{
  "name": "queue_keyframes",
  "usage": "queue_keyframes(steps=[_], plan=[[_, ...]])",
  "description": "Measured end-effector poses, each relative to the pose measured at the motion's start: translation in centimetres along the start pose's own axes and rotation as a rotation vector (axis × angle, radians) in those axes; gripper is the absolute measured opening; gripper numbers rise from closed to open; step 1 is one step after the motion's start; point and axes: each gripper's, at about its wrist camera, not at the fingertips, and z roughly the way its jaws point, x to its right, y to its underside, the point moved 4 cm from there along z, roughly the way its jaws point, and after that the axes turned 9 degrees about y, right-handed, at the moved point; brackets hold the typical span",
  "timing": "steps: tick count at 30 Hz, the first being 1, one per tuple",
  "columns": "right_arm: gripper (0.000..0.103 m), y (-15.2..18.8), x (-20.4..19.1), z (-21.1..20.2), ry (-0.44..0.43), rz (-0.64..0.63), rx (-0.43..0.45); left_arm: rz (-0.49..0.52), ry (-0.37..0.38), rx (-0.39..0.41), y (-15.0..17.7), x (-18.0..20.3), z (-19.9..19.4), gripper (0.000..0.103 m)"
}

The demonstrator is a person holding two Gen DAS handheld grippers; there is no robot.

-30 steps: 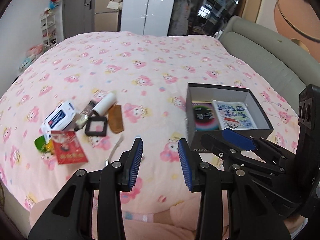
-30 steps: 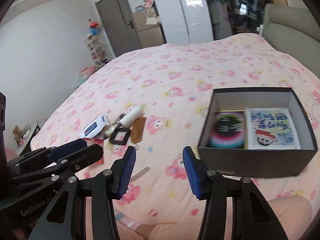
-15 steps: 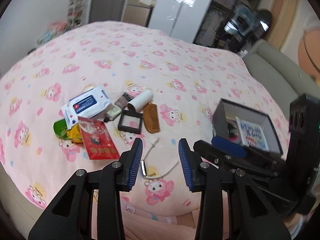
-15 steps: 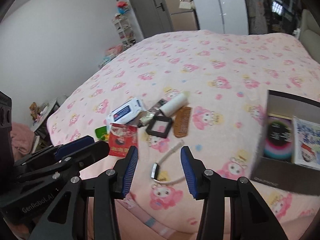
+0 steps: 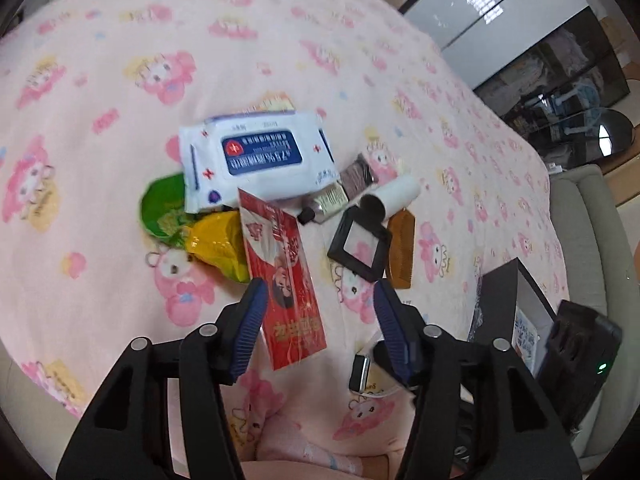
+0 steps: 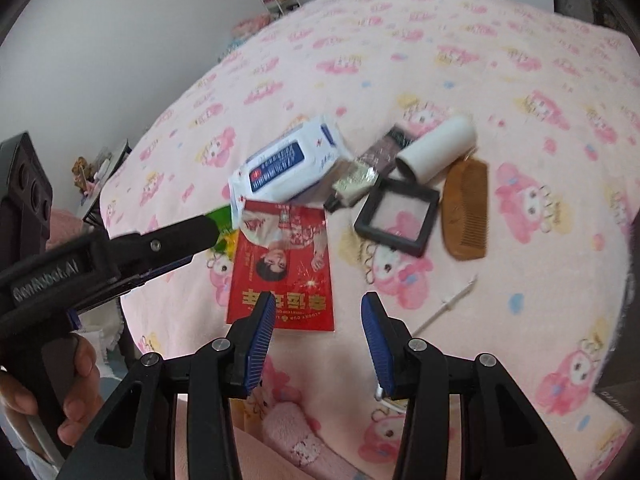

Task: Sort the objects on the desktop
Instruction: 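Grasp the red printed packet on the pile with the left tool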

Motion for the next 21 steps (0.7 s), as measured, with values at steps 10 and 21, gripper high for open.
queue_keyframes(steps=[10,21], plan=[[0.042,0.5,1.6,6.0,-0.007,0.075,-0.151,-0.170,0.014,-0.116,-0.4,-2.9,3.6,0.064],[0.043,1.6,1.0,8.0,-0.023,0.058,-0.191,-0.314,-0.063,-0.003,-0.8,-6.2,1.9,0.055]])
